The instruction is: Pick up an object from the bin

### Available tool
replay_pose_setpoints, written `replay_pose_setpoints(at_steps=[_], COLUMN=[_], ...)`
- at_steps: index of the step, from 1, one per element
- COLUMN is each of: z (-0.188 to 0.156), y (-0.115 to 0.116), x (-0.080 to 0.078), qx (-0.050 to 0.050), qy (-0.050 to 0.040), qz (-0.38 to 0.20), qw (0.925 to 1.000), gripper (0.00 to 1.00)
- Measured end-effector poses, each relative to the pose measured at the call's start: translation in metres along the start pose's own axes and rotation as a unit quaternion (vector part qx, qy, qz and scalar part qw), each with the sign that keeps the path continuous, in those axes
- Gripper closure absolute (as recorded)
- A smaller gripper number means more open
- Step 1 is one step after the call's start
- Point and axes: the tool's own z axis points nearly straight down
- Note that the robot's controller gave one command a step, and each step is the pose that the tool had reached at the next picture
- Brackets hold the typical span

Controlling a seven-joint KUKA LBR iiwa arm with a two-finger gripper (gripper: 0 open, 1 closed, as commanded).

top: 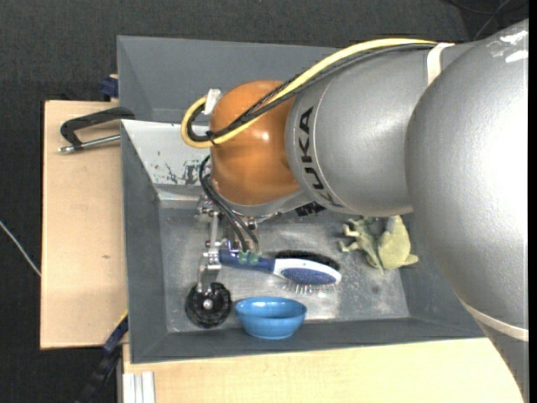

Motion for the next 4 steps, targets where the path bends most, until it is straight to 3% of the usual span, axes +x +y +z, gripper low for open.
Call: replay_pose_setpoints(at_steps=[1, 2, 3, 4], z=[0.093, 0.093, 0.091, -0.056], y=[-0.052, -0.001, -0.001, 0.006], x=[0.026, 0.019, 0.017, 0.016], qx=[0.0, -0.001, -0.001, 0.0], qy=[-0.0024, -0.0039, -0.0054, -0.0075], qz=[-0.183, -0.284, -0.283, -0.306], qw=[0.9831, 0.9588, 0.9591, 0.9519], gripper=[0.0, 0.0, 1.0, 1.0])
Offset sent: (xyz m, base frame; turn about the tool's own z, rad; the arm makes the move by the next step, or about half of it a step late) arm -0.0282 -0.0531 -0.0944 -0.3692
